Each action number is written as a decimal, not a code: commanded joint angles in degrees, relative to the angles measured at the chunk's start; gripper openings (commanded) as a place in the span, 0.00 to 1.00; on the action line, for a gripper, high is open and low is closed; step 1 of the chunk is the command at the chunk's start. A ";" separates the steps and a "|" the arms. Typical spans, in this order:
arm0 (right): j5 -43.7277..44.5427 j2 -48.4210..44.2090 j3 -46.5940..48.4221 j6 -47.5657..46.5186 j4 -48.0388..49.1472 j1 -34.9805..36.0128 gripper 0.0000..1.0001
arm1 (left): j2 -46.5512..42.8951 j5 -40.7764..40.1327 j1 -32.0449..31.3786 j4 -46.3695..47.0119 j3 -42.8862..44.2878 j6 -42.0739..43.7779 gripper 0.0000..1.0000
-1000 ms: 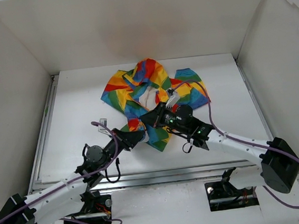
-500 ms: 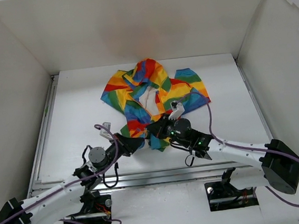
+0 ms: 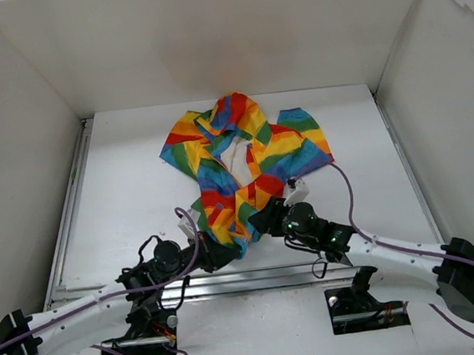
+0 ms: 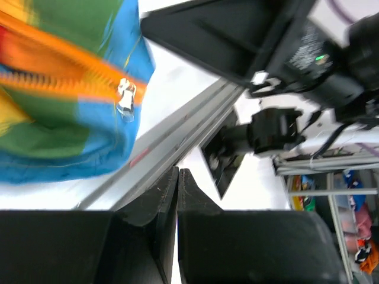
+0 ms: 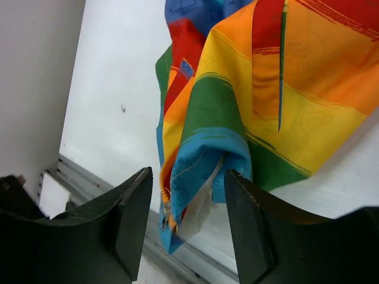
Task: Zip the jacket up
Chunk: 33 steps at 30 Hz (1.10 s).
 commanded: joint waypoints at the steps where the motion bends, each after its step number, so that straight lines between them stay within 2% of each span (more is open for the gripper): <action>1: -3.62 -10.12 0.20 -0.81 -6.73 0.24 0.51 | -3.88 0.38 -1.15 -9.05 3.27 2.04 0.00; 2: -4.78 -12.43 0.02 -2.82 -11.72 0.24 0.60 | -4.84 -0.50 -1.67 -11.25 2.75 2.04 0.00; 4: -6.19 -18.74 1.76 -5.03 -21.19 0.32 0.60 | -7.83 -1.29 -1.67 -16.00 2.04 1.87 0.00; 6: -7.33 -20.88 4.05 -8.54 -27.20 0.24 0.62 | -10.46 -4.01 -1.67 -20.65 1.43 0.82 0.00; 7: -7.95 -20.98 7.72 -9.94 -34.63 0.32 0.62 | -11.35 -5.15 -2.20 -22.15 1.42 0.29 0.00; 8: -8.47 -20.63 9.32 -11.09 -36.88 0.33 0.58 | -11.88 -8.64 -2.20 -24.00 1.86 -0.24 0.00; 10: -11.20 -18.01 11.26 -14.52 -39.00 0.50 0.39 | -12.06 -14.53 -2.20 -31.37 3.35 -1.90 0.00; 11: -11.73 -16.69 12.14 -15.31 -39.01 0.41 0.15 | -11.54 -21.62 -2.20 -33.49 5.18 -2.26 0.03; 12: -11.47 -15.11 12.32 -16.71 -38.40 0.41 0.03 | -9.44 -25.52 -2.20 -36.03 6.25 -2.87 0.16; 14: -9.81 -11.41 12.76 -17.60 -35.95 0.41 0.00 | -6.01 -34.38 -0.28 -37.37 10.53 -3.85 0.25; 15: -7.01 -10.53 12.68 -17.87 -34.54 0.33 0.00 | -1.73 -36.26 0.86 -37.55 12.13 -3.59 0.31; 17: -3.22 -7.89 13.37 -17.78 -32.60 0.33 0.00 | 2.77 -36.72 6.39 -36.77 16.08 -2.02 0.33; 19: 1.43 -5.00 14.69 -17.61 -31.72 -0.11 0.00 | 8.75 -33.40 13.05 -31.94 18.55 1.41 0.34; 20: 2.50 -4.03 14.96 -17.26 -31.28 -0.98 0.03 | 10.60 -30.16 15.09 -30.79 19.43 4.04 0.34; 22: 3.39 -0.35 14.52 -16.29 -29.09 -3.79 0.20 | 16.04 -27.59 18.79 -28.06 20.93 5.73 0.37; 23: 3.30 1.42 14.52 -16.29 -27.34 -4.85 0.41 | 19.46 -23.66 22.20 -26.32 21.98 6.95 0.37; 26: 2.77 10.46 16.71 -16.64 -26.62 -6.00 0.60 | 26.40 -16.62 27.66 -24.28 23.31 7.84 0.38; 28: 1.89 15.48 16.46 -15.94 -23.30 -6.62 0.62 | 29.32 -13.61 30.05 -21.57 23.57 7.93 0.36; 33: 2.24 19.53 14.88 -14.09 -18.37 -8.46 0.62 | 37.49 -9.75 32.77 -15.14 26.80 8.28 0.28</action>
